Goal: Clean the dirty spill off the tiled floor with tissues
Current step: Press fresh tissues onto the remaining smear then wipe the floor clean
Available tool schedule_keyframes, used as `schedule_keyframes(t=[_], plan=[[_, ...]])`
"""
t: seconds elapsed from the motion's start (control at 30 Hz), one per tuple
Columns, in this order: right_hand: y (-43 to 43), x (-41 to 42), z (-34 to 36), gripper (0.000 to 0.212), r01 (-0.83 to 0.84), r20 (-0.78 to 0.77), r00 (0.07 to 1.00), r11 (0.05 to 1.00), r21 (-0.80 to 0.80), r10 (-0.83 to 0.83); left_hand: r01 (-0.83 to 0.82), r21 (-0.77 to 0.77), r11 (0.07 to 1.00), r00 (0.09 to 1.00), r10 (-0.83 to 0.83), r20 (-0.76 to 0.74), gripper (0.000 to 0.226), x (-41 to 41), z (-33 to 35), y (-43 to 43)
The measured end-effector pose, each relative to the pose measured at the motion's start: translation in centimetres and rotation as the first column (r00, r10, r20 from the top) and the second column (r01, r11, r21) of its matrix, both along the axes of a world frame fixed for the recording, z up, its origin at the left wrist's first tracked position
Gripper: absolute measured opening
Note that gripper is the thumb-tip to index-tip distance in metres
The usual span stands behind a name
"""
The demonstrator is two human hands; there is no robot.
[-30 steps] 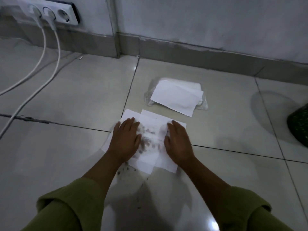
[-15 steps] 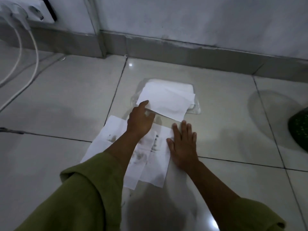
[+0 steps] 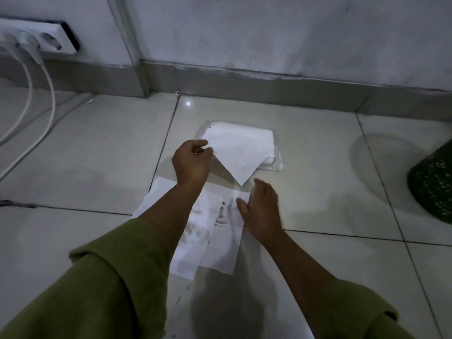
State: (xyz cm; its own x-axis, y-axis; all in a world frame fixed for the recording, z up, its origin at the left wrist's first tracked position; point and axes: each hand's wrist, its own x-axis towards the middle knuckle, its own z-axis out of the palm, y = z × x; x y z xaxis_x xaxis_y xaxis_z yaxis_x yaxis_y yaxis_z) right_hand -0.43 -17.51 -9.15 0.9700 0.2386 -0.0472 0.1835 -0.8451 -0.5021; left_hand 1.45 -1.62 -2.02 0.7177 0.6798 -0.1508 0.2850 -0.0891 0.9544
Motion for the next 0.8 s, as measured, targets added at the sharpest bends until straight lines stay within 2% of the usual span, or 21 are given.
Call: schedule_keyframes(t=[0.1, 0.2, 0.27, 0.33, 0.43, 0.53, 0.67, 0.77, 0.8], plan=[[1.6, 0.7, 2.8, 0.089, 0.15, 0.066, 0.984, 0.975, 0.166, -0.163, 0.024, -0.024, 0.999, 0.999, -0.023, 0.046, 0.016, -0.3, 2.0, 0.0], [3.1, 1.4, 5.6, 0.094, 0.156, 0.129, 0.975, 0.973, 0.168, -0.179, 0.036, -0.046, 0.998, 0.995, -0.031, 0.099, 0.013, -0.5, 4.2, -0.1], [4.0, 1.6, 7.6, 0.081, 0.13, 0.18, 0.97, 0.977, 0.17, -0.161, 0.045, -0.056, 0.997, 0.99, -0.037, 0.135, 0.016, -1.2, 5.9, -0.2], [4.5, 1.8, 9.0, 0.053, 0.117, 0.226, 0.961, 0.976, 0.184, -0.158, 0.058, -0.068, 0.996, 0.986, -0.046, 0.161, 0.019, -1.9, 7.1, -0.1], [4.9, 0.9, 11.0, 0.017, 0.078, 0.301, 0.943, 0.975, 0.207, -0.139, 0.08, 0.034, 0.996, 0.982, -0.084, 0.169, 0.02, -4.0, 8.8, 0.8], [5.2, -1.0, 11.4, 0.013, -0.003, 0.342, 0.937, 0.979, 0.203, -0.068, 0.128, 0.218, 0.968, 0.98, -0.157, 0.125, 0.021, -6.5, 9.5, 2.3], [5.7, -4.4, 11.2, 0.011, -0.12, 0.387, 0.92, 0.985, 0.124, 0.064, 0.248, 0.442, 0.862, 0.966, -0.252, -0.05, 0.025, -10.6, 9.1, 4.9], [6.1, -7.2, 10.4, 0.01, -0.242, 0.387, 0.905, 0.963, 0.122, 0.179, 0.28, 0.463, 0.841, 0.96, -0.249, -0.128, 0.025, -13.2, 8.2, 6.3], [6.3, -8.2, 9.9, 0.016, -0.272, 0.356, 0.91, 0.954, 0.125, 0.213, 0.276, 0.446, 0.851, 0.961, -0.231, -0.154, 0.025, -14.0, 7.8, 6.5]])
